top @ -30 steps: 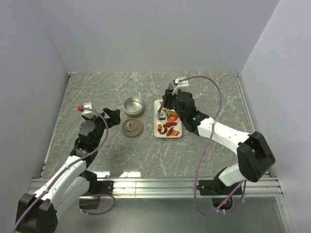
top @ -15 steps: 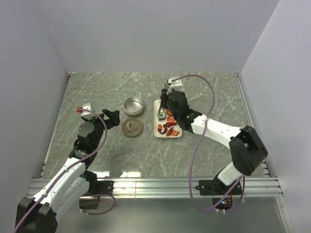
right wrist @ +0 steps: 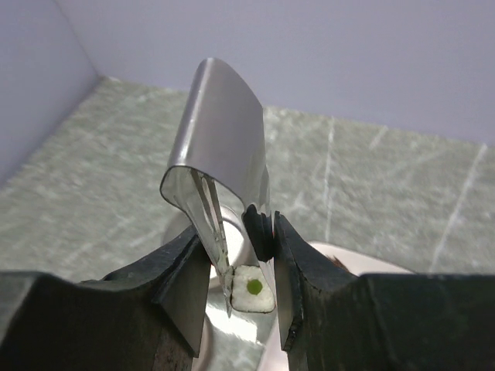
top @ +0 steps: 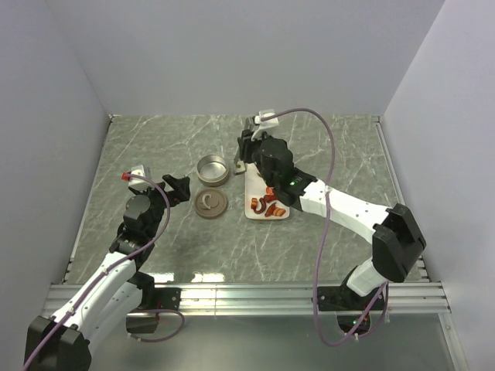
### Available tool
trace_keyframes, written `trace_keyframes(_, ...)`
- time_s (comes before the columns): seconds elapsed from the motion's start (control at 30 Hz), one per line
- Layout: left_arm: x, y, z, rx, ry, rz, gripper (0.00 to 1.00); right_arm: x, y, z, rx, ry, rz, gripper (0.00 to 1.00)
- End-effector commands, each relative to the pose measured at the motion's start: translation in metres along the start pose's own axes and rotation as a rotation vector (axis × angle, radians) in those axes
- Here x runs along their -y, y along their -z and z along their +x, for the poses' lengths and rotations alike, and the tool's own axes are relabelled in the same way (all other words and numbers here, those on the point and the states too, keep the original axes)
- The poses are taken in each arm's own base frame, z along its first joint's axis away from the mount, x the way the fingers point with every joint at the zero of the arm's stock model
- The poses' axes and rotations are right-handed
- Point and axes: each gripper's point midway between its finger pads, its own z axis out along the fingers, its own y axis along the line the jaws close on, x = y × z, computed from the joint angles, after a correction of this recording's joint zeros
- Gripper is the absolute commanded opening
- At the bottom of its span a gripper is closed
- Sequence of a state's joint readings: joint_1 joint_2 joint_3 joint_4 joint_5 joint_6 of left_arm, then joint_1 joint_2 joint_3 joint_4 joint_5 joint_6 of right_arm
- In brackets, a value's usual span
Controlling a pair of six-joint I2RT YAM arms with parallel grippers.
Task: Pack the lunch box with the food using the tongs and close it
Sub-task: Pick up the food using the clamp, then place the food into the lunch box
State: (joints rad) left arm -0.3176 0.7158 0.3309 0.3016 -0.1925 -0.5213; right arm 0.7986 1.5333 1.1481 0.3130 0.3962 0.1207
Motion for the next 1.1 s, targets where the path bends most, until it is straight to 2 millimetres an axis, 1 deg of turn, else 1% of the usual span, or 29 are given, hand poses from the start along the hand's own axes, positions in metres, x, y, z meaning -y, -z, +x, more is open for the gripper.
trace_keyframes(0.0, 0.001, -0.001, -0.005, 0.021, 0.022, -0.003, 0.99, -0.027, -0.005, -0.053, 0.15, -0.045, -0.065, 0.31)
trace_keyframes(0.03, 0.001, -0.001, -0.005, 0.02, 0.022, -0.004, 0.99, -0.031, -0.011, -0.048, 0.142, -0.041, -0.073, 0.31)
trace_keyframes(0.07, 0.002, -0.001, -0.007, 0.024, 0.023, -0.002, 0.99, -0.036, -0.013, -0.054, 0.16, -0.049, -0.088, 0.31)
trace_keyframes(0.1, 0.001, -0.002, -0.005, 0.02, 0.022, -0.004, 0.99, -0.04, -0.017, -0.053, 0.162, -0.05, -0.094, 0.31)
trace_keyframes(0.13, 0.001, -0.001, -0.005, 0.02, 0.022, -0.004, 0.99, -0.043, -0.023, -0.046, 0.151, -0.047, -0.101, 0.31)
trace_keyframes(0.17, 0.001, -0.001, -0.005, 0.021, 0.022, -0.003, 0.99, -0.048, -0.025, -0.052, 0.169, -0.056, -0.116, 0.3)
trace_keyframes(0.2, 0.0, -0.001, -0.006, 0.024, 0.023, -0.005, 0.99, -0.051, -0.028, -0.051, 0.172, -0.057, -0.121, 0.3)
trace_keyframes(0.23, 0.001, -0.001, -0.006, 0.023, 0.024, -0.004, 0.99, -0.055, -0.034, -0.044, 0.162, -0.054, -0.127, 0.31)
trace_keyframes(0.27, 0.001, -0.001, -0.006, 0.024, 0.023, -0.002, 0.99, -0.059, -0.036, -0.048, 0.169, -0.058, -0.139, 0.31)
trace_keyframes(0.3, 0.0, -0.001, -0.005, 0.023, 0.023, -0.004, 0.99, -0.06, -0.039, -0.047, 0.168, -0.057, -0.142, 0.31)
trace_keyframes(0.33, 0.0, -0.001, -0.005, 0.023, 0.024, -0.006, 0.99, -0.063, -0.045, -0.04, 0.158, -0.051, -0.145, 0.31)
trace_keyframes(0.37, 0.0, -0.001, -0.005, 0.021, 0.024, -0.005, 0.99, -0.067, -0.047, -0.044, 0.168, -0.055, -0.153, 0.31)
trace_keyframes(0.4, 0.0, -0.002, -0.005, 0.022, 0.024, -0.005, 0.99, -0.069, -0.05, -0.042, 0.166, -0.053, -0.157, 0.31)
trace_keyframes(0.43, 0.0, -0.002, -0.004, 0.018, 0.023, -0.007, 0.99, -0.071, -0.055, -0.036, 0.156, -0.049, -0.159, 0.31)
trace_keyframes(0.47, 0.0, -0.002, -0.005, 0.021, 0.024, -0.005, 0.99, -0.074, -0.058, -0.039, 0.165, -0.052, -0.166, 0.31)
trace_keyframes(0.5, 0.0, -0.002, -0.004, 0.019, 0.023, -0.006, 0.99, -0.076, -0.061, -0.035, 0.16, -0.051, -0.172, 0.31)
trace_keyframes(0.57, 0.0, -0.001, -0.004, 0.019, 0.025, -0.006, 0.99, -0.079, -0.064, -0.036, 0.17, -0.058, -0.181, 0.32)
trace_keyframes(0.63, 0.0, -0.001, -0.004, 0.019, 0.026, -0.006, 0.99, -0.082, -0.068, -0.032, 0.167, -0.058, -0.187, 0.32)
trace_keyframes(0.7, 0.0, 0.0, -0.005, 0.023, 0.027, -0.006, 0.99, -0.085, -0.07, -0.034, 0.169, -0.059, -0.189, 0.32)
trace_keyframes(0.73, 0.0, 0.0, -0.004, 0.021, 0.027, -0.003, 0.99, -0.085, -0.073, -0.03, 0.161, -0.053, -0.187, 0.32)
trace_keyframes(0.77, 0.0, 0.0, -0.005, 0.021, 0.027, -0.003, 0.99, -0.087, -0.074, -0.031, 0.158, -0.05, -0.187, 0.33)
trace_keyframes(0.8, 0.0, 0.001, -0.004, 0.021, 0.027, -0.002, 0.99, -0.087, -0.077, -0.026, 0.149, -0.047, -0.182, 0.35)
trace_keyframes(0.93, 0.0, 0.002, -0.004, 0.019, 0.028, 0.001, 0.99, -0.088, -0.08, -0.022, 0.138, -0.038, -0.176, 0.44)
trace_keyframes(0.97, 0.0, 0.002, -0.004, 0.019, 0.03, 0.001, 0.99, -0.088, -0.08, -0.021, 0.137, -0.036, -0.174, 0.47)
trace_keyframes(1.07, 0.0, 0.002, -0.003, 0.017, 0.03, 0.001, 0.99, -0.088, -0.082, -0.022, 0.136, -0.033, -0.171, 0.52)
